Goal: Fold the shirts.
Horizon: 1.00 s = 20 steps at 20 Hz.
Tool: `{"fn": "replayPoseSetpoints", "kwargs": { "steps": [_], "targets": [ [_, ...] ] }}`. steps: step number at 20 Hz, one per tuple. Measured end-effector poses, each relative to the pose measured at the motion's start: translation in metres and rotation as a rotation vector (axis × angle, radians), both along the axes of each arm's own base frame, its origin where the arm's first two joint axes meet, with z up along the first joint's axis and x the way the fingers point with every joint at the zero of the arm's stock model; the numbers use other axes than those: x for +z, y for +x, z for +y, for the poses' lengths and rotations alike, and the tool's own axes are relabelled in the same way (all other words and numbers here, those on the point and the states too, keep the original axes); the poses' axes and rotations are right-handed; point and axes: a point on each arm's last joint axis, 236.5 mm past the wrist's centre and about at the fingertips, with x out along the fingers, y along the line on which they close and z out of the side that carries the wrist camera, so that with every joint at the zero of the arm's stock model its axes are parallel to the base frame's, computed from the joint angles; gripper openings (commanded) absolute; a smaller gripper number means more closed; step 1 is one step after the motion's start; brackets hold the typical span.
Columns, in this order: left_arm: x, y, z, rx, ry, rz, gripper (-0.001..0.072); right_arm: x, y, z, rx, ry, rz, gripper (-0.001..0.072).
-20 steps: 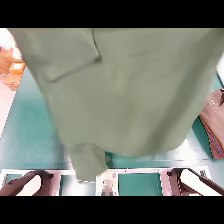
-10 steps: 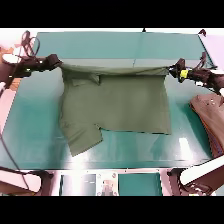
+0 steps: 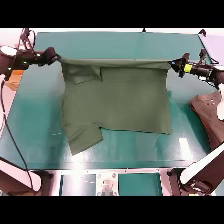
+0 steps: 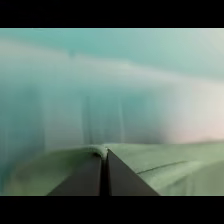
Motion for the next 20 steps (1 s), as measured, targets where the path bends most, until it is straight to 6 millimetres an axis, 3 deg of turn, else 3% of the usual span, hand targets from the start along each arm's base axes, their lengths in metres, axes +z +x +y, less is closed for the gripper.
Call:
{"fn": "replayPoseSetpoints", "kwargs": {
  "steps": [5,9,13,18,19,20],
  "targets": [
    [-0.046,-0.063,-0.004,-0.140,0.065,0.286,0.0024,-0.040,-0.062,0.003,0.208,-0.101,0.216,0.0010],
    [-0.082,-0.101,-0.012,-0.196,0.084,0.447,0.0024,-0.074,-0.104,-0.003,0.312,-0.218,0.390,0.0010],
    [-0.104,-0.125,-0.013,-0.208,0.091,0.549,0.0023,-0.098,-0.133,-0.007,0.377,-0.303,0.516,0.0010],
    [-0.114,-0.142,-0.009,-0.214,0.112,0.622,0.0025,-0.117,-0.150,-0.011,0.413,-0.379,0.595,0.0014],
    [-0.115,-0.143,-0.009,-0.215,0.114,0.630,0.0073,-0.119,-0.151,-0.010,0.417,-0.386,0.601,0.0139],
    [-0.115,-0.145,-0.009,-0.218,0.112,0.637,0.0370,-0.119,-0.151,-0.010,0.419,-0.389,0.601,0.0305]
  ]
}}
